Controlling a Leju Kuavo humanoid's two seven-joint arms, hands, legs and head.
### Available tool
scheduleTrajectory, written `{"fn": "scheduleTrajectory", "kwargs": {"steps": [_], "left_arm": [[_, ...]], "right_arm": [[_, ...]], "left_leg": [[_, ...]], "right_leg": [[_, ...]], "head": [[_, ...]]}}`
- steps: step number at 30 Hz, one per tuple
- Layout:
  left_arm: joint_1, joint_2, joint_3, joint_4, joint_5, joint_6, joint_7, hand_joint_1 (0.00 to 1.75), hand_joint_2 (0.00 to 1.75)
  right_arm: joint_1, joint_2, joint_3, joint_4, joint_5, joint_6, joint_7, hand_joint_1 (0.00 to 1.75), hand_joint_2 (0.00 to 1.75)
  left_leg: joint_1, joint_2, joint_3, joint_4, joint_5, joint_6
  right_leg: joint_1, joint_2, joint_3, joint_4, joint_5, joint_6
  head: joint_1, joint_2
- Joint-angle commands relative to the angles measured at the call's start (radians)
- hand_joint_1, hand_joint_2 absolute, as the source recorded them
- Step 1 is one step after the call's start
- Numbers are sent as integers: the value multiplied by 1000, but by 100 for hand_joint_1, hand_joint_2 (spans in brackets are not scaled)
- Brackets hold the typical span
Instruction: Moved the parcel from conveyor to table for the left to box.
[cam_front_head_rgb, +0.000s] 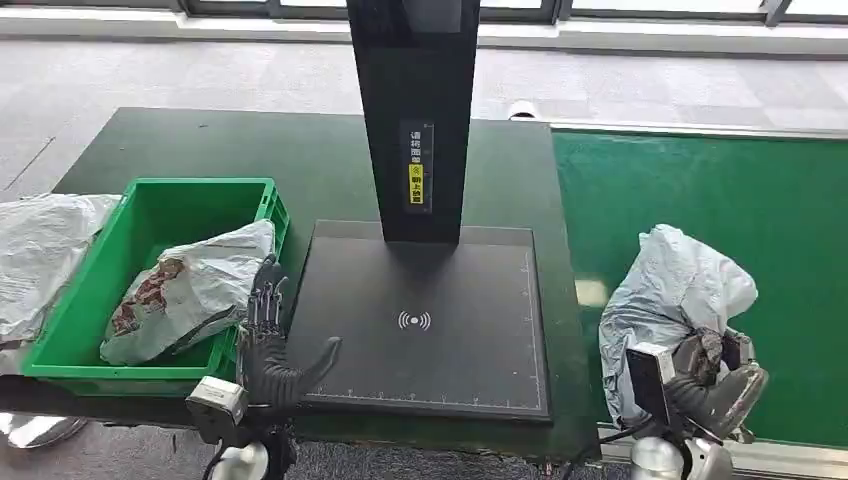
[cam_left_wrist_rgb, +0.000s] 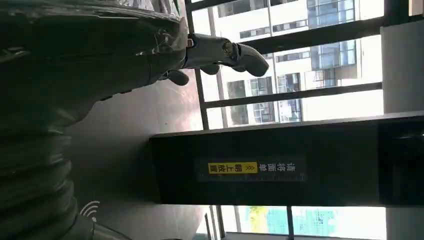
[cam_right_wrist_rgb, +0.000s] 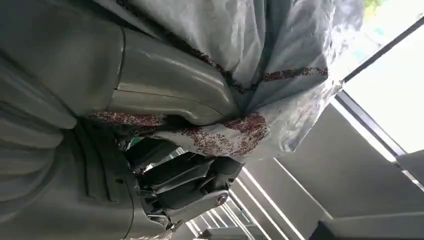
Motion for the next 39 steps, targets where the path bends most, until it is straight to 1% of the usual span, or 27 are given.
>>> {"fn": "scheduleTrajectory", "kwargs": {"steps": [1, 11, 12, 14, 16, 18, 20, 21, 22, 23, 25, 26, 27, 28, 29, 30, 31, 33, 37, 39], "left_arm": [[-13, -33, 3, 52, -2, -1, 3, 0, 175], [-13, -33, 3, 52, -2, -1, 3, 0, 175], [-21, -24, -7, 70, -7, -7, 3, 0, 175], [-57, -20, -7, 102, 4, -2, 3, 0, 175], [-66, -17, -10, 112, 8, -1, 3, 0, 175], [-68, -15, -15, 113, 7, -2, 3, 0, 175], [-65, -8, -24, 110, 17, 6, 3, 0, 175], [-50, -8, -19, 92, 15, 0, 3, 0, 175], [-72, -7, -21, 122, 13, -2, 3, 0, 175], [-78, -6, -26, 125, 14, -2, 3, 0, 175], [-93, -1, -35, 138, 16, 9, 3, 0, 175], [-97, -3, -34, 136, 18, 12, 3, 0, 175], [-99, -2, -35, 137, 20, 16, 3, 0, 175], [-98, 0, -37, 135, 20, 22, 3, 0, 175], [-95, 1, -39, 133, 16, 24, 3, 0, 175], [-92, 2, -41, 129, 15, 25, 3, 0, 175], [-88, 5, -42, 128, 15, 24, 3, 0, 175], [-84, 10, -45, 122, 19, 23, 3, 0, 175], [-85, 11, -49, 125, 15, 28, 3, 0, 175], [-86, 14, -53, 125, 17, 34, 3, 0, 175]], "right_arm": [[6, 26, 10, -102, -6, 2, 4, 175, 175], [6, 26, 10, -102, -6, 2, 4, 175, 175], [41, 26, 125, -228, -131, 2, 4, 175, 175], [55, 26, 134, -279, -143, 2, 4, 175, 175], [56, 26, 137, -300, -142, 2, 4, 175, 175], [56, 26, 152, -292, -150, 2, 4, 175, 175], [54, 26, 176, -268, -143, 2, 4, 175, 175], [46, 6, 225, -199, -145, 2, 4, 175, 175], [23, 26, 213, -168, -111, 2, 4, 175, 175], [-21, 13, 315, 6, -105, 2, 4, 175, 175], [-101, 8, 405, 186, -104, 2, 4, 175, 175], [-131, 10, 437, 254, -103, 2, 4, 175, 175], [-172, 7, 466, 336, -104, 2, 4, 175, 175], [-214, 15, 491, 441, -110, 11, 4, 175, 175], [-225, 16, 504, 471, -125, 29, 4, 175, 175], [-253, 11, 520, 543, -125, 36, 4, 175, 175], [-254, 4, 576, 552, -205, 222, 4, 175, 175], [-264, 3, 624, 604, -224, 218, 4, 175, 175], [-271, -8, 631, 645, -225, 215, 4, 175, 175], [-286, -15, 635, 690, -231, 240, 4, 175, 175]], "left_leg": [[0, 0, 1, -1, 0, 0], [0, 0, 2, -2, 1, 1], [0, 0, 2, -1, 0, 0], [-1, -1, -1, 0, 1, 0], [-1, -1, 1, -1, 1, 0], [-1, -2, 1, -2, 1, 1], [0, 2, 2, -1, 1, 0], [0, 2, 4, -3, 1, 0], [0, 1, 3, -2, 2, 0], [0, 4, 3, -2, 1, 0], [2, 10, 5, -3, 1, 0], [1, 10, 4, -2, 0, 0], [2, 13, 5, -4, 1, 0], [2, 14, 5, -2, 1, -1], [2, 16, 7, -6, 3, -1], [1, 15, 5, -2, 1, -1], [1, 13, 5, -4, 2, -1], [1, 9, 4, -2, 2, -2], [1, 4, 4, -2, 3, -3], [1, 3, 3, -2, 3, -3]], "right_leg": [[0, -1, 1, -1, 0, 0], [0, 0, 2, -2, 1, 0], [0, 0, 2, -1, 0, 0], [-1, -1, -1, 1, 0, 0], [-1, -2, 1, 0, 0, 0], [-2, -3, 1, -1, 0, 0], [0, 1, 2, -2, 1, 0], [1, 1, 3, -4, 2, 0], [0, 1, 2, -2, 1, 0], [0, 3, 1, -2, 1, 0], [1, 10, 2, -4, 4, 0], [1, 9, 1, -2, 3, 0], [2, 12, 2, -4, 5, -1], [2, 13, 1, -2, 4, -1], [3, 14, 2, -6, 7, -1], [2, 13, 1, -2, 5, -1], [2, 11, 2, -3, 5, -1], [3, 7, 1, 0, 4, -2], [3, 3, 2, -1, 3, -2], [3, 2, 2, -1, 3, -2]], "head": [[0, 0], [0, 0], [0, 0], [0, 0], [0, 0], [0, 0], [0, 0], [0, 0], [0, 0], [0, 0], [0, 0], [0, 0], [0, 0], [0, 0], [0, 0], [0, 0], [0, 0], [0, 0], [0, 0], [0, 0]]}}
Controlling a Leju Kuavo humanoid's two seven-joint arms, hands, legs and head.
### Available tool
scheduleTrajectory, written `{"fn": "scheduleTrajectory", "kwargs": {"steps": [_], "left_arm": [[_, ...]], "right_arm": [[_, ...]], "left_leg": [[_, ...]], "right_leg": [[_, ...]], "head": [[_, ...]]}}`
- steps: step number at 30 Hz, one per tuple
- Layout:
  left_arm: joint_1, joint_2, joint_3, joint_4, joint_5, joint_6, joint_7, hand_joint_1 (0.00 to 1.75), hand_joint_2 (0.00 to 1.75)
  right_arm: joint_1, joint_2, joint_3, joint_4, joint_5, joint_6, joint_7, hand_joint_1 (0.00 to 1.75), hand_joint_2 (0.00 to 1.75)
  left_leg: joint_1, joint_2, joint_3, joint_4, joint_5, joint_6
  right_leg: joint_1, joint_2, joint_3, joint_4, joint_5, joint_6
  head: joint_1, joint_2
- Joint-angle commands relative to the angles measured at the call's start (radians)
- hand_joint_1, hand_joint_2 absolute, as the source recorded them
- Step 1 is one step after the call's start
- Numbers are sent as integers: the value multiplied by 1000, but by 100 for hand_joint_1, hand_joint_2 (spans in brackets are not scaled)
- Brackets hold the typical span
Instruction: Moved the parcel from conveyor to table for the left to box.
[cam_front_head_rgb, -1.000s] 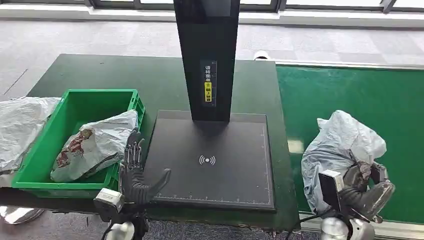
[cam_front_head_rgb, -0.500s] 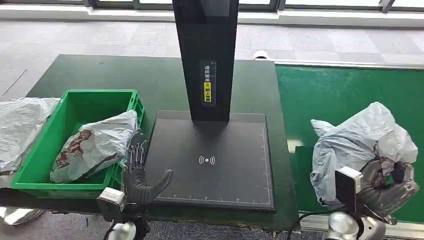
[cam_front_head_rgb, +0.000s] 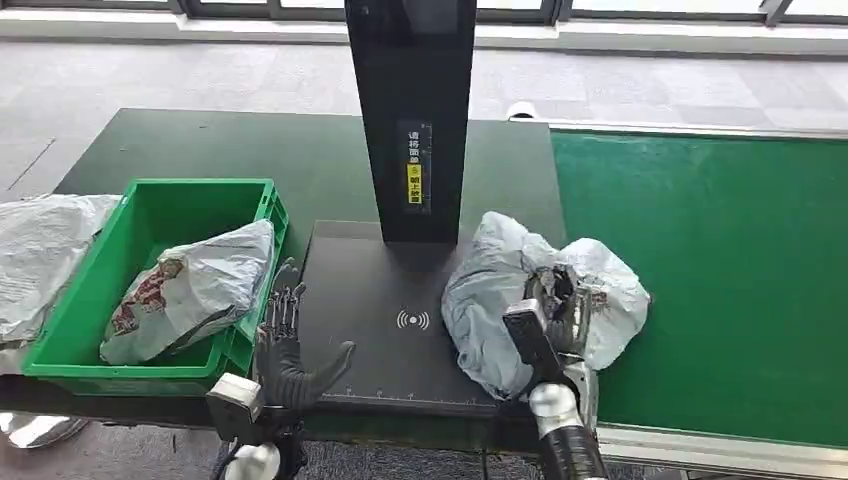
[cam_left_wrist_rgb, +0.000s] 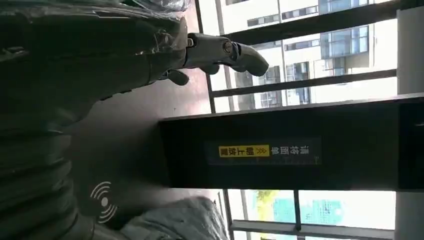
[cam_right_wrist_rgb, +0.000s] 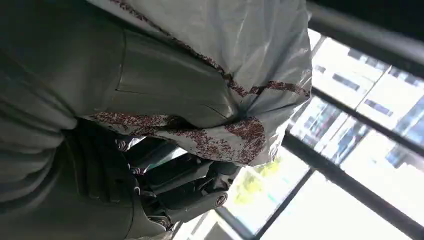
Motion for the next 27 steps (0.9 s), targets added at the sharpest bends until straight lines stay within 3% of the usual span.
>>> {"fn": "scheduleTrajectory", "kwargs": {"steps": [1, 12, 13, 21, 27], "left_arm": [[-67, 9, -23, 63, -1, 20, 3, 0, 175], [-71, 10, -41, 67, -12, 52, 3, 0, 175], [-68, 10, -41, 63, -12, 56, 3, 0, 175], [-58, 9, -38, 52, -14, 64, 3, 0, 175], [-38, 7, -36, 32, -15, 76, 3, 0, 175]], "right_arm": [[-129, -36, 132, 331, -27, 48, 3, 175, 175], [-147, -31, 142, 387, -17, 88, 33, 175, 175], [-147, -30, 141, 386, -10, 61, 53, 0, 175], [-147, -27, 133, 379, -5, 12, 65, 0, 175], [-123, -18, 90, 299, -36, -158, 3, 0, 175]], "left_leg": [[0, -1, 2, -3, 1, 1], [0, -1, 0, -1, 1, 1], [0, -2, 0, -1, 0, 0], [0, -1, 1, -1, 0, 1], [0, -2, 1, -2, 1, 1]], "right_leg": [[0, -1, 3, -3, 1, 0], [0, -2, 1, -2, 1, 0], [0, -2, 1, -1, 0, 0], [0, -1, 1, -2, 1, 0], [0, -2, 2, -2, 1, 0]], "head": [[0, 0], [0, 0], [0, 0], [0, 0], [0, 0]]}}
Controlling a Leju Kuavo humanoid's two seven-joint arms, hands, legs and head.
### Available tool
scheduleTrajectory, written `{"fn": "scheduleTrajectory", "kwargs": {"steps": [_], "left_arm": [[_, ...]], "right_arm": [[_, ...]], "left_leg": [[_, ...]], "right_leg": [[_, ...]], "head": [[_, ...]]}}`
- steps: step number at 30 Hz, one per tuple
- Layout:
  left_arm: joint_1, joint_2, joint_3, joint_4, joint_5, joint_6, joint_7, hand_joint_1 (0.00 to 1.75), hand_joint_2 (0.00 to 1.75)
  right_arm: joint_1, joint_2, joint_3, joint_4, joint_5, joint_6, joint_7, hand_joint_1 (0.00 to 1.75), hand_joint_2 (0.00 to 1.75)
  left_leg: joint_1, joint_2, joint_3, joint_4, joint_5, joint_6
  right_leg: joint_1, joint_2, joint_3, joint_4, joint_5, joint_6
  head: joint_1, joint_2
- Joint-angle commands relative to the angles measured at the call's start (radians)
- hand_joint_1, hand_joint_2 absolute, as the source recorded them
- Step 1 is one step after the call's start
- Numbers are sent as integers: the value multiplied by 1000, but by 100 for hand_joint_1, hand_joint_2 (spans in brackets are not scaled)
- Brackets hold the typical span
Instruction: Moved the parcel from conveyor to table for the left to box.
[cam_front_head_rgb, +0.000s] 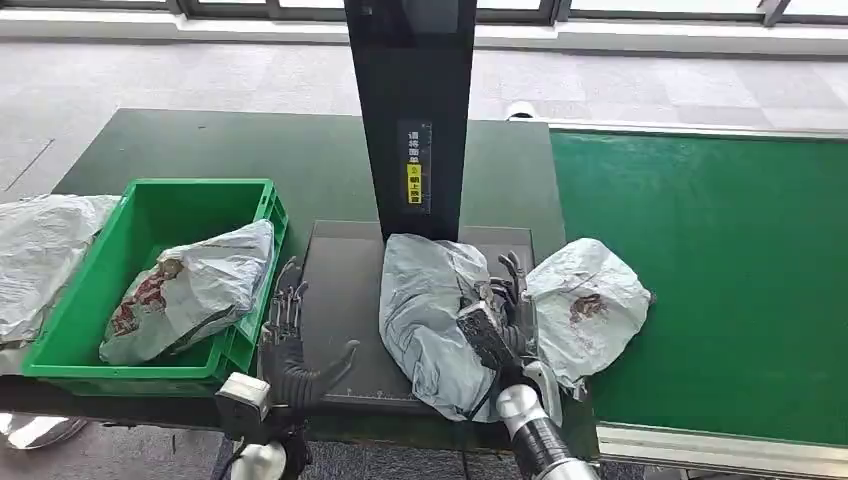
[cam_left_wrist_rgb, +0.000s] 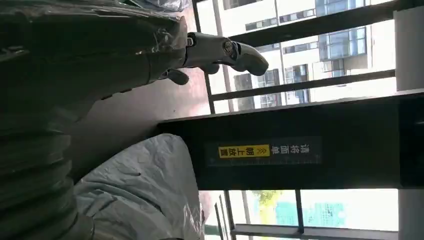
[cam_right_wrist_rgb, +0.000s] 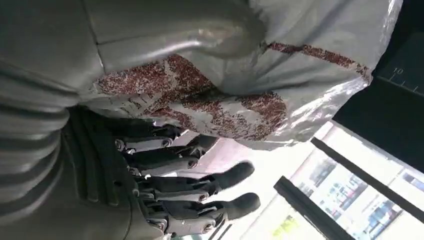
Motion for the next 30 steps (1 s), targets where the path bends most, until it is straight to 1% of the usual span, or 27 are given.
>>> {"fn": "scheduleTrajectory", "kwargs": {"steps": [1, 2, 3, 4, 6, 9, 10, 11, 12, 13, 14, 15, 17, 18, 19, 22, 23, 24, 25, 26, 27, 30], "left_arm": [[-28, 1, -12, 19, -1, 17, 3, 0, 175], [-28, 0, -10, 25, -1, 19, 3, 0, 175], [-31, 1, -10, 53, -32, 45, 3, 0, 175], [-35, 3, -18, 58, -29, 54, 3, 0, 175], [-35, 3, -18, 58, -29, 54, 3, 0, 175], [-35, 3, -18, 58, -29, 54, 3, 0, 175], [-38, 6, -21, 75, -39, 66, 3, 0, 175], [-55, 10, -38, 127, -85, 102, 3, 0, 175], [-67, 12, -47, 158, -97, 116, 3, 0, 175], [-79, 12, -51, 190, -117, 137, 3, 0, 175], [-105, 7, -52, 253, -146, 156, 3, 0, 175], [-124, 4, -49, 304, -177, 176, 3, 0, 175], [-167, -7, -36, 399, -197, 182, 3, 0, 175], [-167, -7, -36, 399, -197, 182, 3, 0, 175], [-167, -7, -36, 399, -197, 182, 3, 0, 175], [-167, -7, -36, 399, -197, 182, 3, 0, 175], [-206, -15, -24, 482, -225, 201, 3, 0, 175], [-206, -15, -24, 482, -225, 201, 3, 0, 175], [-206, -15, -24, 482, -225, 201, 3, 0, 175], [-206, -15, -24, 482, -225, 201, 3, 0, 175], [-206, -15, -24, 482, -225, 201, 3, 0, 175], [-206, -15, -24, 482, -225, 201, 3, 0, 175]], "right_arm": [[-5, -19, 16, -44, -39, -151, -49, 0, 175], [44, -21, 13, -182, -44, -188, -49, 0, 175], [147, 5, -62, -308, -12, -188, -49, 0, 175], [197, 5, -42, -576, -16, -188, -49, 0, 175], [197, 5, -42, -576, -16, -188, -49, 0, 175], [197, 5, -42, -576, -16, -188, -49, 0, 175], [221, 5, -56, -668, -19, -188, -49, 0, 175], [285, 5, -69, -872, -31, -188, -49, 0, 175], [310, 5, -75, -950, -34, -188, -49, 0, 175], [328, 5, -80, -1013, -35, -188, -49, 0, 175], [348, 5, -77, -1078, -49, -188, -49, 0, 175], [358, 5, -70, -1106, -60, -188, -49, 0, 175], [368, 5, -58, -1140, -75, -188, -49, 0, 175], [368, 5, -58, -1140, -75, -188, -49, 0, 175], [368, 5, -58, -1140, -75, -188, -49, 0, 175], [368, 5, -58, -1140, -75, -188, -49, 0, 175], [370, 5, -53, -1168, -81, -188, -49, 0, 175], [370, 5, -53, -1168, -81, -188, -49, 0, 175], [370, 5, -53, -1168, -81, -188, -49, 0, 175], [370, 5, -53, -1168, -81, -188, -49, 0, 175], [370, 5, -53, -1168, -81, -188, -49, 0, 175], [370, 5, -53, -1168, -81, -188, -49, 0, 175]], "left_leg": [[0, -2, 0, -1, 1, 1], [0, -1, 0, 0, 1, 1], [0, -2, 0, -2, 1, 1], [0, -2, 0, -1, 1, 1], [0, -6, -1, -2, 2, 1], [0, -4, -1, 0, 0, 1], [0, -4, 2, -3, 1, 1], [0, -2, 0, -1, 0, 0], [0, -6, 0, -2, 1, 1], [-1, -6, -1, -1, 1, 1], [-1, -8, -1, -1, 2, 1], [-1, -12, -1, -2, 3, 1], [-2, -9, 0, -1, 2, 1], [-1, -10, 1, -2, 2, 1], [-2, -7, 1, -2, 2, 1], [-1, -7, 1, -2, 2, 1], [0, -8, 5, -7, 4, 1], [0, -5, 4, -6, 3, 1], [-1, -6, 2, -3, 3, 1], [-1, -3, 2, -1, 1, 1], [-1, -4, 2, -2, 2, 1], [-1, 0, 3, -1, 1, 1]], "right_leg": [[0, -2, 1, -1, 0, 0], [0, -2, 1, -1, 0, 0], [0, -2, 1, -2, 1, 0], [0, -3, 1, -1, 0, 0], [0, -7, 2, -2, -1, 0], [0, -4, 0, -1, 0, 0], [0, -5, 4, -4, 0, 0], [0, -2, 1, -1, 0, 0], [0, -7, 2, -2, -1, 0], [-2, -8, 0, 0, -1, 0], [-1, -10, 1, -1, -1, 0], [-2, -13, 2, -2, -1, 0], [-1, -10, 2, -2, -1, 0], [-1, -11, 3, -3, -1, 0], [-2, -8, 2, -2, -1, 0], [0, -8, 3, -4, 0, 0], [0, -9, 7, -10, 2, 0], [0, -7, 6, -8, 1, 0], [-1, -8, 3, -4, 0, 0], [-1, -5, 2, -2, 0, 0], [-1, -6, 3, -3, 0, 0], [-1, -2, 2, -2, 1, 0]], "head": [[0, 0], [0, 0], [0, 0], [0, 0], [0, 0], [0, 0], [0, 0], [1, 0], [0, 0], [0, 0], [0, 0], [0, 0], [1, 0], [1, 0], [0, 0], [1, 0], [0, 0], [0, 0], [0, 0], [1, 0], [0, 0], [0, 0]]}}
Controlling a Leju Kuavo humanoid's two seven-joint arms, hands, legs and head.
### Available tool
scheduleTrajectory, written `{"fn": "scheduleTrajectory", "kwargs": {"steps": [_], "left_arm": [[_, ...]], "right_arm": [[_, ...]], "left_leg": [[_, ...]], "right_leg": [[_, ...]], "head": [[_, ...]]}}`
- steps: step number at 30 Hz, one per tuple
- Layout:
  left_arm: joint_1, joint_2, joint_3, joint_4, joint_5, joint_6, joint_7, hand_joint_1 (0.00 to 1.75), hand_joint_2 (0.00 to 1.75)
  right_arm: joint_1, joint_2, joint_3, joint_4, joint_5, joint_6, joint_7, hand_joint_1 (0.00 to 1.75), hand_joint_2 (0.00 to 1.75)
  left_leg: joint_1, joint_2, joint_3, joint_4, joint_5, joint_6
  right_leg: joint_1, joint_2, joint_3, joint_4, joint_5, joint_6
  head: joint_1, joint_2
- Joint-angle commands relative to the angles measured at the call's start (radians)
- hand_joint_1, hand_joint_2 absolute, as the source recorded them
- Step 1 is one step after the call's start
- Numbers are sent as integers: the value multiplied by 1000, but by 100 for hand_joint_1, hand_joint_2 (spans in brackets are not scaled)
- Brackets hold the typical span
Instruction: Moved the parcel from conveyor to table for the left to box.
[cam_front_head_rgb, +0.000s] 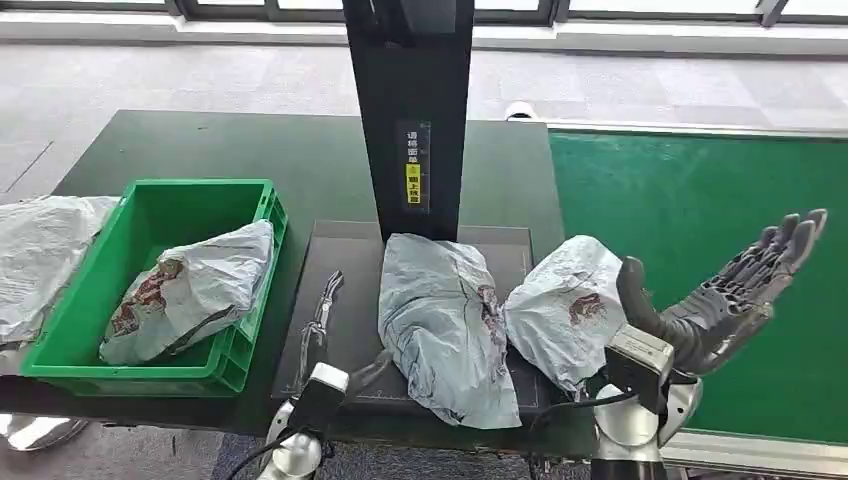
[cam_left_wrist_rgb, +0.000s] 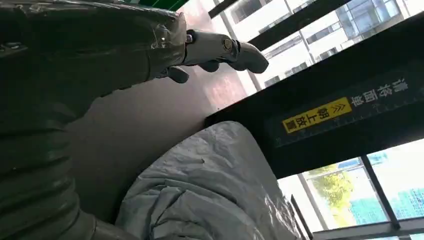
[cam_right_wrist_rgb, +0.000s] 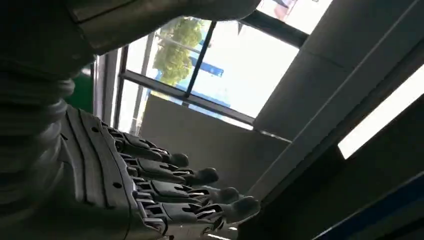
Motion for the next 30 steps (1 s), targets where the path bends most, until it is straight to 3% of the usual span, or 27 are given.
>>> {"fn": "scheduleTrajectory", "kwargs": {"steps": [1, 5, 9, 21, 30], "left_arm": [[-78, -17, -5, 148, -4, 8, 3, 0, 175], [-264, -70, -20, 560, -161, 59, 33, 0, 175], [-321, -77, -62, 689, -227, 84, 104, 0, 175], [-359, -77, -140, 769, -355, 73, 218, 0, 175], [-359, -77, -142, 769, -359, 71, 219, 0, 175]], "right_arm": [[75, 28, -39, -77, -5, 3, 4, 0, 175], [99, 28, 3, -167, -2, 3, 4, 0, 175], [91, 28, -6, -170, -10, 3, 4, 0, 175], [78, 28, -10, -144, -16, 3, 4, 0, 175], [77, 28, -10, -142, -15, 3, 4, 0, 175]], "left_leg": [[0, -5, 2, -3, 2, 1], [0, -9, 1, -2, 2, 1], [1, -9, 1, -1, 2, 1], [0, -10, 2, -4, 5, 5], [-3, -12, 2, -2, 7, 9]], "right_leg": [[0, -5, 4, -4, 0, 0], [0, -10, 3, -2, -1, 0], [1, -9, 5, -3, 0, 1], [-2, -11, 8, -5, 3, 3], [-6, -13, 9, -4, 3, 8]], "head": [[0, 0], [0, 0], [1, 0], [0, 0], [1, 0]]}}
